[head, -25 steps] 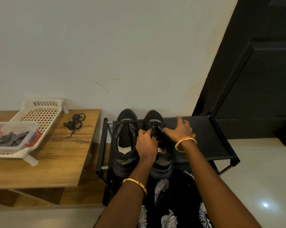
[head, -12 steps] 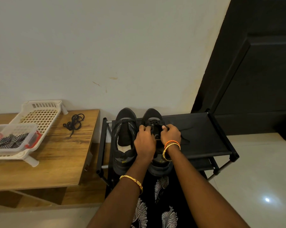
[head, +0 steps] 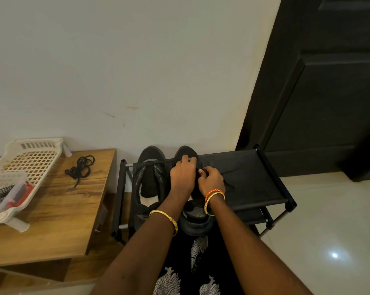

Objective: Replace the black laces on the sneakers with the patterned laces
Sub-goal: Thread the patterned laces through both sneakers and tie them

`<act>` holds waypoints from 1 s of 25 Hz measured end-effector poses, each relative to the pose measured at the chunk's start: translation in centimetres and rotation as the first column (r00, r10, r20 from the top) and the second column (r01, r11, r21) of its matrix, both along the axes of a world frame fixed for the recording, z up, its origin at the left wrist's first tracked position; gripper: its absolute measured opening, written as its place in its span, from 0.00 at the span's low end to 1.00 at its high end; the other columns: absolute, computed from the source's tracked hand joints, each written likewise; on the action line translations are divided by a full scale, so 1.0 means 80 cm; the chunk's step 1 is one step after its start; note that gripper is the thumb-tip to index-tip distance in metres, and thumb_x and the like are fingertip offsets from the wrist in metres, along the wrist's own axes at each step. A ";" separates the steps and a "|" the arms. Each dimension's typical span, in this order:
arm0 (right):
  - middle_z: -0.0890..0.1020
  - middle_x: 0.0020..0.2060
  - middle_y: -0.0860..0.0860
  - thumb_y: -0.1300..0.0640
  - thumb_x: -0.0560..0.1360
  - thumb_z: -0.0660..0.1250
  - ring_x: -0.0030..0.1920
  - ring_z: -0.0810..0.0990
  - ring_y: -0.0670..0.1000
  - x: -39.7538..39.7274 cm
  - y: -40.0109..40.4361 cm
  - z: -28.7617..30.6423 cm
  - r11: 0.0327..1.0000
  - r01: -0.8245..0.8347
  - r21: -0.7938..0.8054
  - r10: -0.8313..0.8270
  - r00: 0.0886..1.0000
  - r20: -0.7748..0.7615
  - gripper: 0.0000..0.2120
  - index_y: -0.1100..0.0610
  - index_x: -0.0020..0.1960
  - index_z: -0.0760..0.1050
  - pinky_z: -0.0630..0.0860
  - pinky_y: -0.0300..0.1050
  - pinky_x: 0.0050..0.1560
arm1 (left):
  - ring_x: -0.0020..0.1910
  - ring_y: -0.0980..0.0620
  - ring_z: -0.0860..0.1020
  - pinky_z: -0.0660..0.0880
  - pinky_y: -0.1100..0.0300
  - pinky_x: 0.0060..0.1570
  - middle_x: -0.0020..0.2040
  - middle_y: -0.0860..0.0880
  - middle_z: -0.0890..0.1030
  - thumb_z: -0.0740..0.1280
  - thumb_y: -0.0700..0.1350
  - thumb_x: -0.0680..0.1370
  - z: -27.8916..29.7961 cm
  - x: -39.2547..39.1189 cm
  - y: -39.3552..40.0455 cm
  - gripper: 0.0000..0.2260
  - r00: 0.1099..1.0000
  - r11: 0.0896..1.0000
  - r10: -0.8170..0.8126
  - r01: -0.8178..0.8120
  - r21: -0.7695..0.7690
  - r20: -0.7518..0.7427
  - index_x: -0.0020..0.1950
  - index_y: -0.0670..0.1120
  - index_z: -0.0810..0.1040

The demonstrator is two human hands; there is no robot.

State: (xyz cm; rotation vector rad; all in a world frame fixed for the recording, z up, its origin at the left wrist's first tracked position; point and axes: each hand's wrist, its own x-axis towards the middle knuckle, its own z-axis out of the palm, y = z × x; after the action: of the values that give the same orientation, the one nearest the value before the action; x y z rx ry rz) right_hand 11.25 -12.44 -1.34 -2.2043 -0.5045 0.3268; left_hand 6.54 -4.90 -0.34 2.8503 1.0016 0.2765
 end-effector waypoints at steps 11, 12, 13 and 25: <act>0.77 0.52 0.53 0.53 0.80 0.59 0.51 0.77 0.54 -0.006 -0.001 0.002 0.997 0.036 -0.074 -0.032 0.998 0.056 0.10 0.56 0.54 0.76 0.75 0.48 0.45 | 0.45 0.45 0.75 0.70 0.55 0.42 0.49 0.44 0.77 0.57 0.42 0.80 0.004 -0.010 0.020 0.07 0.639 0.563 0.708 -0.252 -0.787 0.301 0.51 0.41 0.73; 0.77 0.52 0.53 0.53 0.80 0.59 0.51 0.77 0.54 -0.005 -0.001 0.002 0.997 0.034 -0.076 -0.029 0.998 0.058 0.10 0.56 0.54 0.76 0.76 0.49 0.46 | 0.47 0.44 0.75 0.72 0.53 0.45 0.51 0.44 0.77 0.56 0.42 0.80 0.007 -0.008 0.026 0.08 0.616 0.489 0.745 -0.239 -0.839 0.258 0.54 0.41 0.73; 0.77 0.52 0.53 0.53 0.80 0.59 0.51 0.77 0.53 -0.005 0.000 0.003 0.996 0.031 -0.078 -0.026 0.998 0.059 0.10 0.56 0.54 0.76 0.76 0.50 0.46 | 0.48 0.44 0.75 0.72 0.54 0.45 0.51 0.45 0.76 0.55 0.41 0.81 0.011 -0.007 0.028 0.09 0.644 0.483 0.727 -0.234 -0.844 0.238 0.55 0.41 0.73; 0.77 0.52 0.54 0.54 0.79 0.58 0.50 0.76 0.54 -0.005 -0.002 0.004 0.996 -0.006 -0.093 0.013 0.997 0.079 0.10 0.57 0.51 0.76 0.73 0.47 0.43 | 0.70 0.42 0.60 0.62 0.43 0.66 0.70 0.43 0.62 0.61 0.50 0.79 0.014 0.002 0.014 0.15 0.995 0.916 0.062 -0.086 -0.393 -0.072 0.63 0.46 0.78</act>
State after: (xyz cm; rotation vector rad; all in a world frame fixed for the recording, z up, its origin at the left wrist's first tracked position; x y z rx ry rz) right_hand 10.86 -12.58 -1.05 -2.3129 -0.5529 0.2735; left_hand 6.67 -3.75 0.79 2.4694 1.0402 -0.0079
